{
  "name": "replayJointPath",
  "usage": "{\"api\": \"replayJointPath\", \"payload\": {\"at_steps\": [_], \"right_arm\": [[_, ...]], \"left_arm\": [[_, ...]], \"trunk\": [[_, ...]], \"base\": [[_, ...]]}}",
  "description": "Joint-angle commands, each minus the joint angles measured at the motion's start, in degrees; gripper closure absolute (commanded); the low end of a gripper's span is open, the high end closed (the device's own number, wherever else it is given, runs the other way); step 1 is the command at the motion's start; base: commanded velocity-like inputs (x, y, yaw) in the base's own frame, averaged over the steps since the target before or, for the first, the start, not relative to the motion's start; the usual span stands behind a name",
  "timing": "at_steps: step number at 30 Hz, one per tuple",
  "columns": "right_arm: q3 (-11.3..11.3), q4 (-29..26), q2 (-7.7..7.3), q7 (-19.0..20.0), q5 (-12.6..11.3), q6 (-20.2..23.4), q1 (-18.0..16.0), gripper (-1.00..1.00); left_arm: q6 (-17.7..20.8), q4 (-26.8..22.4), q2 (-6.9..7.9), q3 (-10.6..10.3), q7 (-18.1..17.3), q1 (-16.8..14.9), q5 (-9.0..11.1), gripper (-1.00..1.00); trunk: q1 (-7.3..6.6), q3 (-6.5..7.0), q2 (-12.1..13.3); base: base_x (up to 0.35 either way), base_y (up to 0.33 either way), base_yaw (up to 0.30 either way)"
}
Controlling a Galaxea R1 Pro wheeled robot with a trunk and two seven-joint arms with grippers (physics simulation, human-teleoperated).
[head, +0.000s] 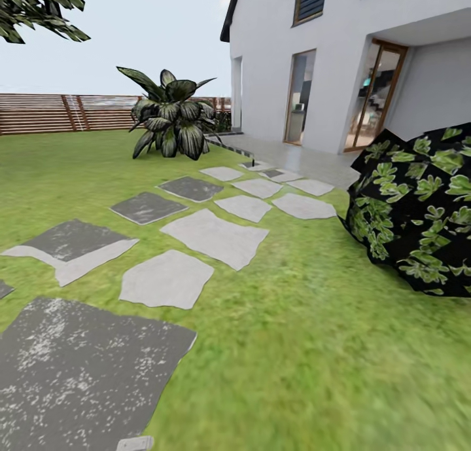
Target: In the garden, pick up the pesticide atomizer on the floor and spray pesticide onto both trees until each tree trunk is fully covered.
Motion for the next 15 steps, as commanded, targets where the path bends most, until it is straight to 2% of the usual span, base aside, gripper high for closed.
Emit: {"api": "replayJointPath", "payload": {"at_steps": [1, 15], "right_arm": [[0.0, 0.0, 0.00, 0.0, 0.0, 0.0, 0.0, -1.00], [0.0, 0.0, 0.00, 0.1, 0.0, 0.0, 0.0, -1.00]], "left_arm": [[0.0, 0.0, 0.00, 0.0, 0.0, 0.0, 0.0, -1.00], [0.0, 0.0, -0.08, 0.0, 0.0, 0.0, 0.0, -1.00]], "trunk": [[0.00, 0.00, 0.0], [0.00, 0.00, 0.0]], "base": [[0.338, 0.000, 0.000], [0.338, 0.000, 0.000]]}}
